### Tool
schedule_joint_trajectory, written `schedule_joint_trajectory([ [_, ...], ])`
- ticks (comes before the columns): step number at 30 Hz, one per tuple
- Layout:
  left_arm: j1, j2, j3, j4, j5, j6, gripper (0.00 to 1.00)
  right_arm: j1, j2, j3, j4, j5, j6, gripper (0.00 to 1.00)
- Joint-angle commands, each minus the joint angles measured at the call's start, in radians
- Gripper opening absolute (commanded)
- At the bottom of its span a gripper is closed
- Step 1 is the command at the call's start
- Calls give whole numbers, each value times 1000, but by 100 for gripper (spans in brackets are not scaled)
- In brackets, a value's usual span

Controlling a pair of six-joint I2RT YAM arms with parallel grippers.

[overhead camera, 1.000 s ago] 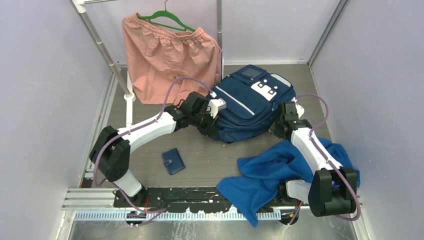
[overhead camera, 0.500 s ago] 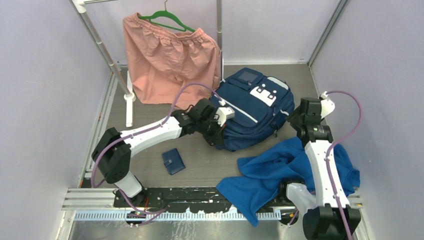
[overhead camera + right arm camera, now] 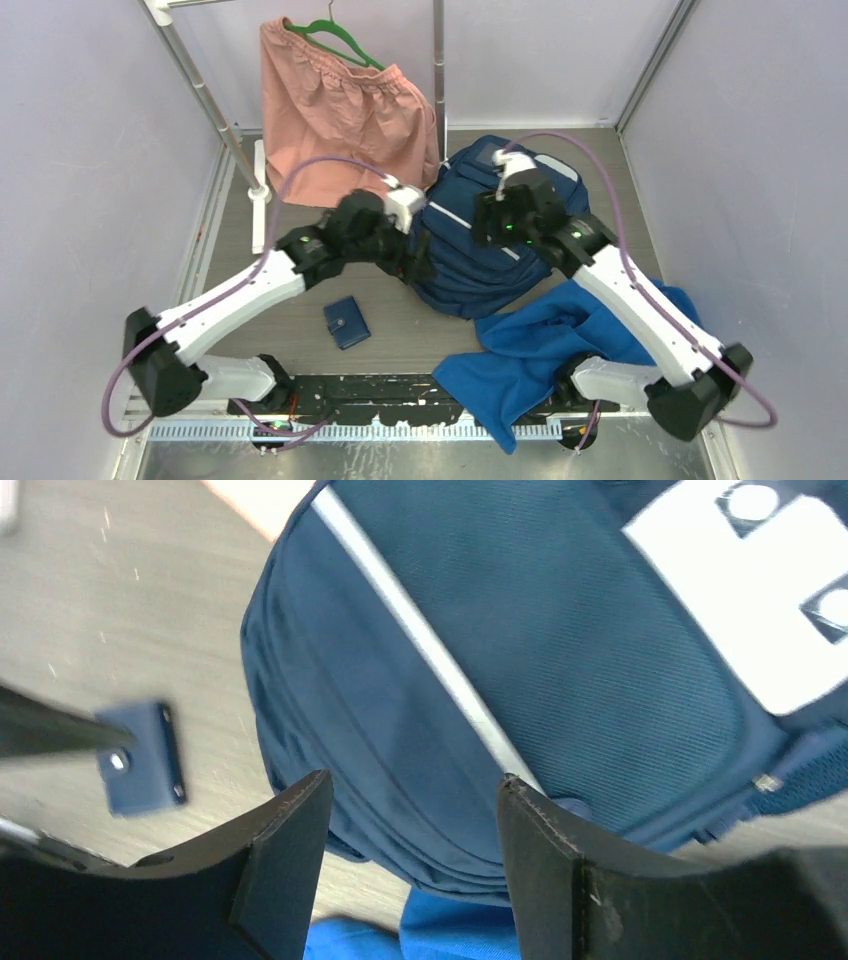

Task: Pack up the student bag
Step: Pick up the personal item from the center of the board.

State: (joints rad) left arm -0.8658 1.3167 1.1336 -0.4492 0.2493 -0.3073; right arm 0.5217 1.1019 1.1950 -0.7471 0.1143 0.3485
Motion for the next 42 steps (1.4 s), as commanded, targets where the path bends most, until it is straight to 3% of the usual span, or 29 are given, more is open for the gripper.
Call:
schedule_joint_trajectory([
  [1,186,-112,-32,-128,-28,-184,78,162,121,72,-54,143,-169,66],
  [5,345,-195,-119,-154,50,-284,78,217,213,80,-25,166,-215,66],
  [11,387,-286,-211,-125,-9,-312,78,222,308,46,57,237,-246,63],
  [12,388,-288,-214,-123,-15,-313,79,222,322,42,69,263,-243,58],
  [15,389,-282,-217,-136,-33,-309,85,222,342,48,75,321,-232,31],
  [18,389,-279,-226,-167,-87,-319,99,222,308,48,90,319,-228,13],
  [20,389,-274,-232,-199,-136,-332,100,222,278,55,89,322,-223,2],
  [28,390,-256,-291,-288,-241,-408,100,222,152,64,111,306,-205,1],
  [34,390,-366,-386,-420,-440,-580,100,222,121,56,140,349,-184,1],
  [42,390,-490,-550,-355,-389,-728,96,221,152,64,166,312,-169,1],
])
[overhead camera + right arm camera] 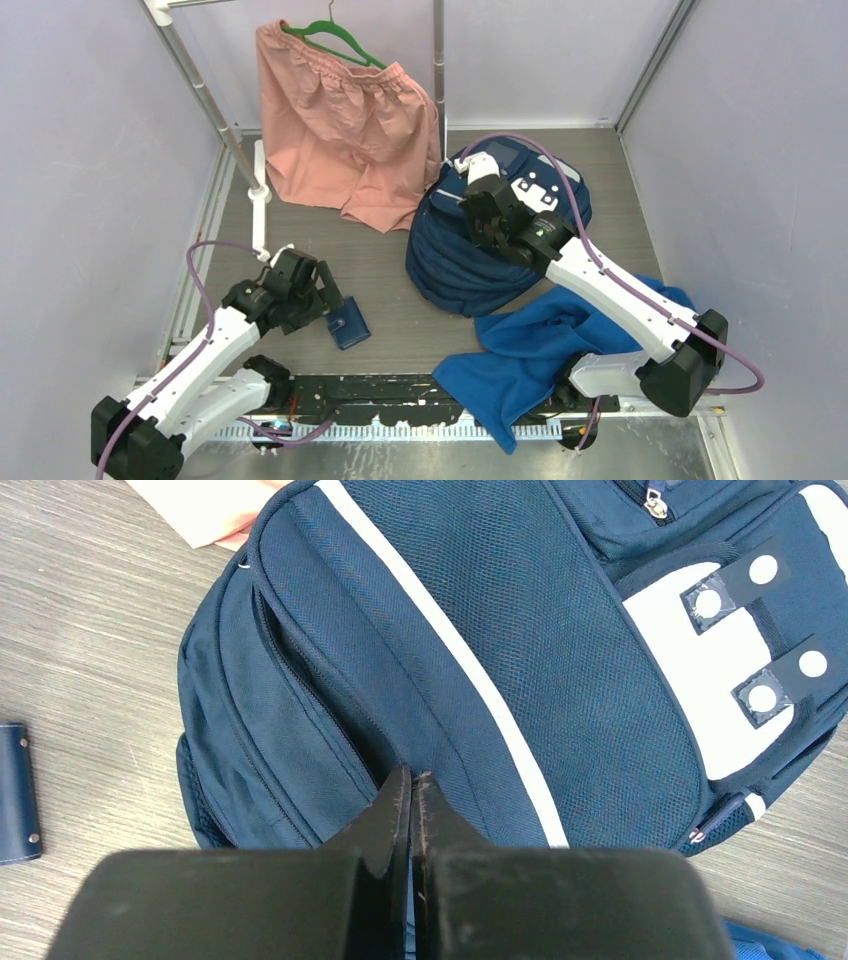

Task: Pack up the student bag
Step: Pick up the personal item from the center of the board.

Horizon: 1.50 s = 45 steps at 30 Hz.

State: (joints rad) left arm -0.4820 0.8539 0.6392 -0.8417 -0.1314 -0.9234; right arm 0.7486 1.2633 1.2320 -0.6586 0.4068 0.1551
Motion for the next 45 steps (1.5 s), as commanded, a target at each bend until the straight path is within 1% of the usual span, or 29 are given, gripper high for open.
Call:
schedule_joint_trajectory([
  [1,6,-31,-77,64,6,-129,94,-5,-9,26,78,12,25,1],
  [5,6,-22,-165,186,67,-201,76,-5,-10,24,78,-10,30,1],
  [6,7,-18,-185,213,79,-214,73,-5,-10,23,77,-12,30,1],
  [7,7,-14,-199,227,89,-225,74,-5,-10,23,75,-14,32,1],
  [8,6,-11,-206,231,95,-236,82,-6,-12,21,72,-16,33,1],
  [9,6,-8,-210,229,97,-235,87,-6,-14,17,71,-16,33,1],
  [10,6,-7,-210,226,99,-228,90,-6,-15,16,71,-16,34,1],
  [11,5,-5,-206,221,98,-216,90,-5,-15,14,70,-17,35,1],
  [13,-5,0,-192,190,78,-194,84,-6,-14,14,69,-20,37,1],
  [14,-14,3,-185,176,63,-186,80,-6,-14,15,70,-21,39,1],
  [17,-31,8,-188,187,62,-184,59,-6,-11,15,75,-26,44,1],
  [18,-32,8,-197,207,81,-190,48,-6,-9,16,76,-28,46,1],
  [19,-33,8,-208,231,102,-202,44,-6,-7,17,76,-29,47,1],
  [22,-38,12,-250,294,164,-250,43,-6,-5,17,74,-29,49,1],
  [27,-48,3,-276,313,160,-294,43,-5,-8,17,73,-31,49,1],
  [28,-48,-3,-279,317,151,-296,39,-6,-8,17,73,-31,49,1],
  [29,-48,-11,-281,319,141,-297,31,-5,-7,17,73,-32,49,1],
  [30,-48,-20,-281,326,139,-294,18,-5,-7,18,73,-33,50,1],
  [31,-47,-25,-278,330,109,-290,4,-6,-9,18,71,-33,50,1],
  [32,-48,-27,-275,335,96,-284,0,-5,-10,18,71,-33,50,1],
  [35,-47,-12,-237,356,93,-219,0,-5,-13,19,65,-31,52,1],
  [39,-47,44,-143,332,103,-103,0,-6,-22,20,50,-30,51,1],
  [42,-47,78,-78,321,126,-27,0,-5,-29,14,38,-27,55,1],
  [45,-47,80,-19,322,179,47,0,-6,-37,10,15,-12,63,1],
])
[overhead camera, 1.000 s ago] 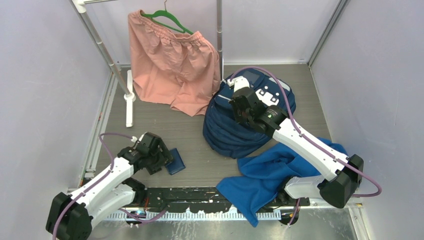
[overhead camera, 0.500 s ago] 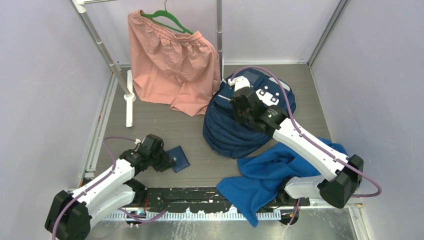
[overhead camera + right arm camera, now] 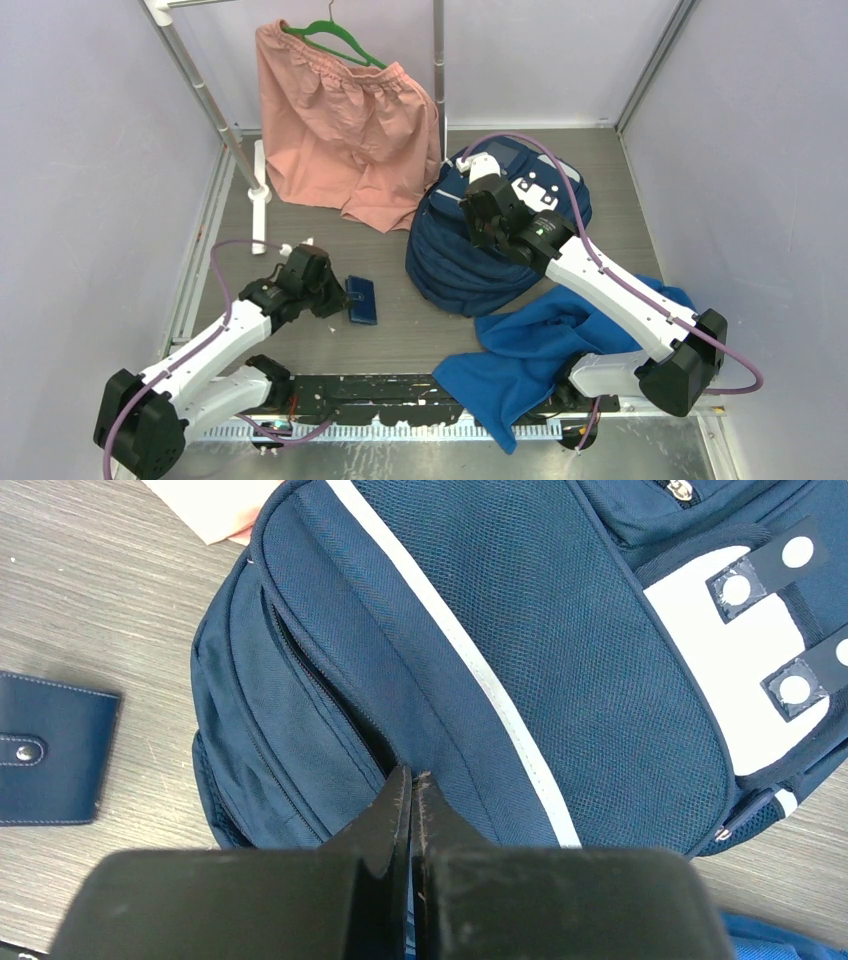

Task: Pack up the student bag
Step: Pick up the personal item from the center of the board.

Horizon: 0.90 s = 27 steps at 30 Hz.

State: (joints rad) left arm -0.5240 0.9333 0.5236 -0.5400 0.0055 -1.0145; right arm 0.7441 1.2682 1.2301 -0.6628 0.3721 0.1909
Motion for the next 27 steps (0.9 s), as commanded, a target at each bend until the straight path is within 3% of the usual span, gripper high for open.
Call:
schedule_joint_trajectory([
  [1,-5,-4,117,16,50,160,0,-2,-45,9,10,27,29,1],
  [3,-5,-18,156,13,69,204,0,-2,-54,0,-10,26,33,5],
  [4,-5,-24,185,4,73,226,0,-1,-55,-4,-25,11,33,13],
  [7,-5,-40,254,-34,78,289,0,-1,-49,19,-83,-16,49,65],
  [8,-5,-45,276,-46,81,306,0,-1,-54,36,-93,-32,58,71],
  [15,3,-71,388,-87,131,359,0,-1,-117,76,118,-337,216,82],
  [19,31,-107,440,-78,193,368,0,-1,-61,-5,366,-632,406,85],
  [22,51,-131,470,-70,250,369,0,-11,-20,-73,547,-759,519,95],
  [27,71,-139,531,-84,313,354,0,-70,71,-214,962,-962,808,97],
])
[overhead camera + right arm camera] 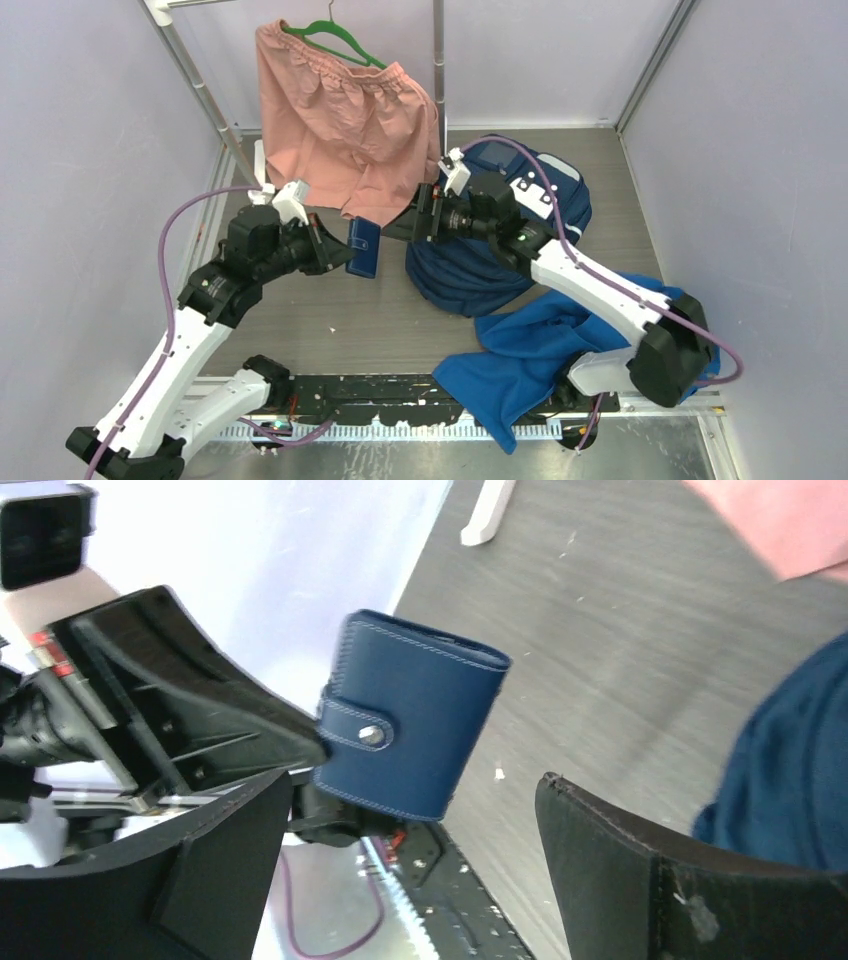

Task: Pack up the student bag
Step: Pick up the personal item from the center of the board.

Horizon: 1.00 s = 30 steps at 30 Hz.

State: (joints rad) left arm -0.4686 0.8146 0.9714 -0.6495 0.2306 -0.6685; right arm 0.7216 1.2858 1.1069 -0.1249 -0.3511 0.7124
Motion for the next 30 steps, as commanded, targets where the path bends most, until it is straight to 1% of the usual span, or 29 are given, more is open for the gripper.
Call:
schedule_joint_trajectory([
  [1,21,-20,100,18,88,-5,0,-64,64,-129,524,-270,352,97],
  [3,34,-19,141,15,125,-31,0,-102,76,-199,718,-308,472,98],
  [5,40,-13,160,44,170,-61,0,-135,100,-230,873,-352,558,98],
  [7,43,-3,171,78,213,-91,0,-138,127,-235,954,-386,607,99],
  [10,45,8,188,110,246,-136,0,-139,144,-253,1095,-395,686,99],
  [13,47,7,186,162,284,-179,0,-138,158,-244,1161,-405,721,99],
  [18,48,7,161,222,307,-231,0,-135,225,-211,1365,-448,862,97],
  [22,53,-8,124,304,320,-280,0,-125,260,-209,1411,-461,895,94],
  [24,54,-14,123,310,314,-285,0,-124,269,-217,1411,-459,894,94],
  [30,59,-35,140,294,290,-277,0,-125,251,-238,1300,-447,806,95],
])
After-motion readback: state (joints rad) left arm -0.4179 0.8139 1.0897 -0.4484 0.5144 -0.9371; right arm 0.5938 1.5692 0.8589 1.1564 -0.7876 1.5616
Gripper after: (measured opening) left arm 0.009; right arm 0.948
